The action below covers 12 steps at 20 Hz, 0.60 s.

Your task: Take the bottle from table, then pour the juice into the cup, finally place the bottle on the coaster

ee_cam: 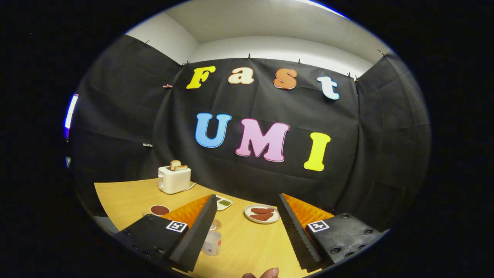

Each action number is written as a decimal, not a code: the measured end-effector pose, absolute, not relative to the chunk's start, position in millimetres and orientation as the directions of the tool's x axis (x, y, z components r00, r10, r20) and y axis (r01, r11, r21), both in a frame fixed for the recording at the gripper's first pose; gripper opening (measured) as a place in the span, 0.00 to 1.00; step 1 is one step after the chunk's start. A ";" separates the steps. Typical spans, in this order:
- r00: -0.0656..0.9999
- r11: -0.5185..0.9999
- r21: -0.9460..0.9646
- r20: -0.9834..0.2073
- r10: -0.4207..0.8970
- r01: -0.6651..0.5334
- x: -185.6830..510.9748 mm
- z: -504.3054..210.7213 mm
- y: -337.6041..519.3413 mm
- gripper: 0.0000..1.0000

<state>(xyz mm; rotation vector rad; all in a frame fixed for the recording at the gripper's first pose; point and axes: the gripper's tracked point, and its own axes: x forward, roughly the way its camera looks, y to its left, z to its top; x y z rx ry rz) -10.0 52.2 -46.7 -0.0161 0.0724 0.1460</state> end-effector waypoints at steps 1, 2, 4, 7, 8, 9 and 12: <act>0.988 0.990 -0.018 -0.079 0.136 -0.138 -10.2 -50.5 50.6 0.96; 0.989 0.991 -0.031 -0.069 0.129 -0.131 -8.8 -48.8 48.4 0.97; 0.993 0.992 -0.057 -0.041 0.107 -0.109 -4.7 -45.3 48.1 0.97; 0.995 0.994 -0.036 -0.035 0.098 -0.099 -3.0 -55.9 60.7 0.97; 0.995 0.996 -0.023 -0.036 0.091 -0.092 -2.7 -61.5 64.7 0.97; 0.995 0.996 -0.010 -0.048 0.085 -0.085 -2.2 -71.3 69.1 0.97; 0.994 0.998 0.014 -0.083 0.070 -0.069 -2.6 -102.7 86.3 0.97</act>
